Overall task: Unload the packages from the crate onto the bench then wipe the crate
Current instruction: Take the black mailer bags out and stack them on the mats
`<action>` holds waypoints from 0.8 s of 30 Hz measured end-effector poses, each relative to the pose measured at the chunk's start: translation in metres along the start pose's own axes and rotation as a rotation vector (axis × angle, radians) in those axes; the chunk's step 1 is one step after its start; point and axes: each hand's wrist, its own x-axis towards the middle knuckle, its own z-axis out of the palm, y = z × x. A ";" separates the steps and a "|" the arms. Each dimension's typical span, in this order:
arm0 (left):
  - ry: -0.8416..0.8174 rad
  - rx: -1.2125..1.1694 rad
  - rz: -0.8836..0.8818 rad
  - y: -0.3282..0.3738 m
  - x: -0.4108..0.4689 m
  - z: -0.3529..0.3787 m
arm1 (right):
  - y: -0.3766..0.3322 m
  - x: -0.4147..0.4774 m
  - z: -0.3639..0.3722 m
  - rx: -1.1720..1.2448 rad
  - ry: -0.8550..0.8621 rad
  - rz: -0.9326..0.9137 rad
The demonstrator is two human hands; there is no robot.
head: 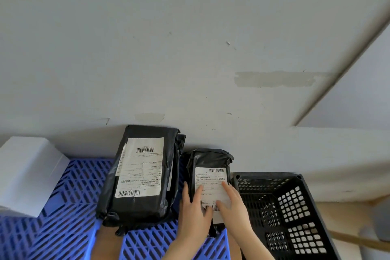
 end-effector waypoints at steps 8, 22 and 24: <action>0.057 -0.003 0.192 0.003 -0.028 -0.001 | -0.002 -0.034 -0.017 -0.011 0.150 -0.089; 0.266 -0.132 0.502 0.013 -0.186 -0.059 | -0.032 -0.196 -0.028 0.230 0.239 -0.249; 0.328 -0.154 0.507 0.002 -0.214 -0.075 | -0.040 -0.221 -0.014 0.265 0.215 -0.294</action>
